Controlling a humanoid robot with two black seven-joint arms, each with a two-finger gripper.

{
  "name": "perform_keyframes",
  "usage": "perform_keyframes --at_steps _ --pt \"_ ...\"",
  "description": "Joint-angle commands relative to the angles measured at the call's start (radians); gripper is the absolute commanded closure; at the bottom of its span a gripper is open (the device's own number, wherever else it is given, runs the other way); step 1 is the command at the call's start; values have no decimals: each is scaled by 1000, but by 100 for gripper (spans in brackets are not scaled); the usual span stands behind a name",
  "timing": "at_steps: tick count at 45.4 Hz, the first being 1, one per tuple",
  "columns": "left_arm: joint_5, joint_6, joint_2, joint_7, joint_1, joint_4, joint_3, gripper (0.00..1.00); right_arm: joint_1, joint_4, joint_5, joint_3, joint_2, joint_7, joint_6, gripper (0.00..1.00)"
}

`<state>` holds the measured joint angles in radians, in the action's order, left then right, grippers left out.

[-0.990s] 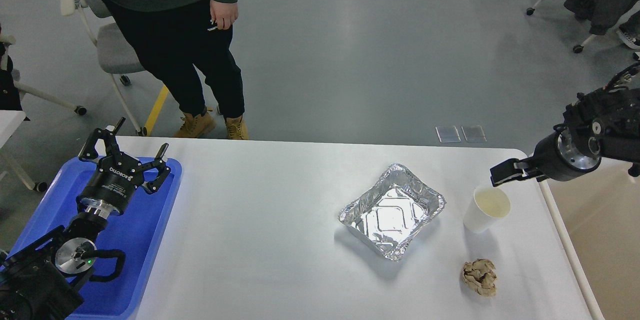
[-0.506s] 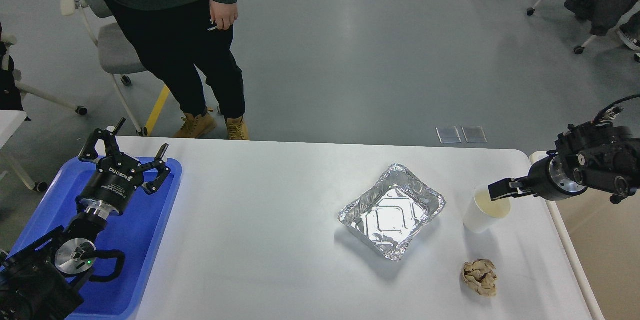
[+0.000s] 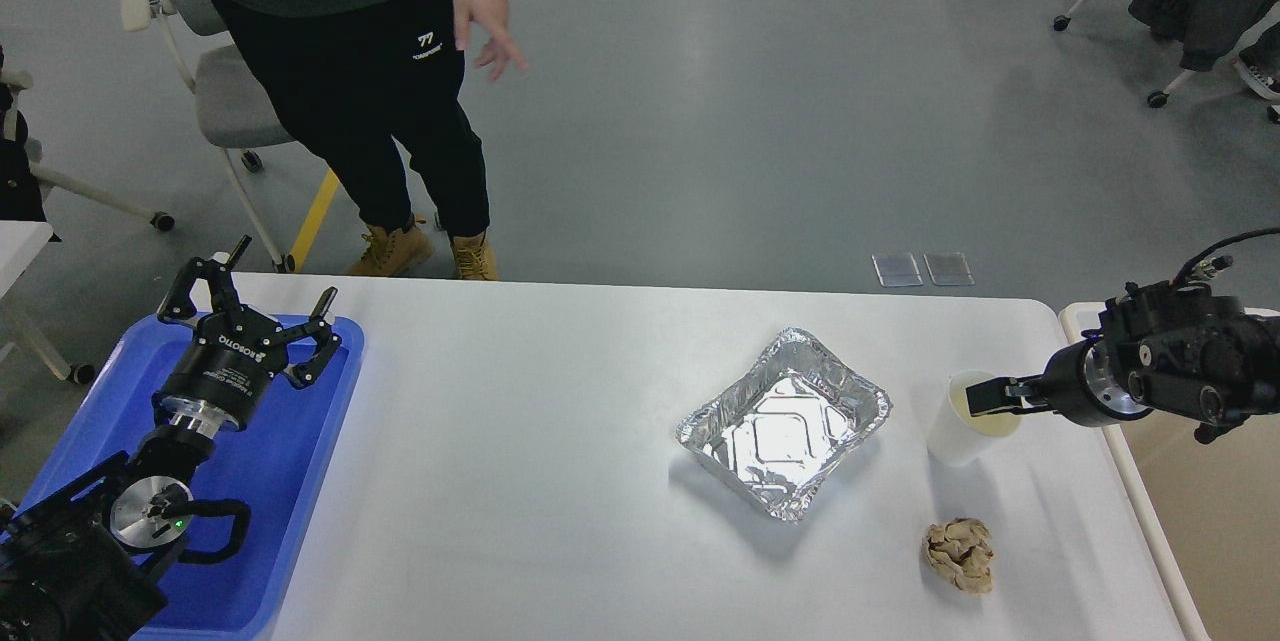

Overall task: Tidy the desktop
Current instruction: 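Close the right gripper on the white paper cup's rim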

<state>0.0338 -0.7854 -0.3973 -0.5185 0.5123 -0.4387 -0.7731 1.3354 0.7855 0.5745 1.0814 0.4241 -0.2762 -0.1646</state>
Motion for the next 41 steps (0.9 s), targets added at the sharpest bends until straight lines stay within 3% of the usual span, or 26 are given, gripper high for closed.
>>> perform_keyframes --at_steps 1,7,15,20,22,41 --pt "0 0 0 0 0 0 0 1 -30 -6 -7 0 -7 -3 48 22" --pt "0 0 0 0 0 0 0 1 -39 -6 -7 2 -19 -8 60 44" --pt "0 0 0 0 0 0 0 1 -39 0 -7 5 -21 -9 63 62" --pt "0 0 0 0 0 0 0 1 -38 1 -5 5 -21 -9 63 83" --pt "0 0 0 0 0 0 0 1 -36 3 -7 5 -24 -9 62 100" --pt "0 0 0 0 2 0 0 1 -24 5 -8 -1 -24 -35 66 100"
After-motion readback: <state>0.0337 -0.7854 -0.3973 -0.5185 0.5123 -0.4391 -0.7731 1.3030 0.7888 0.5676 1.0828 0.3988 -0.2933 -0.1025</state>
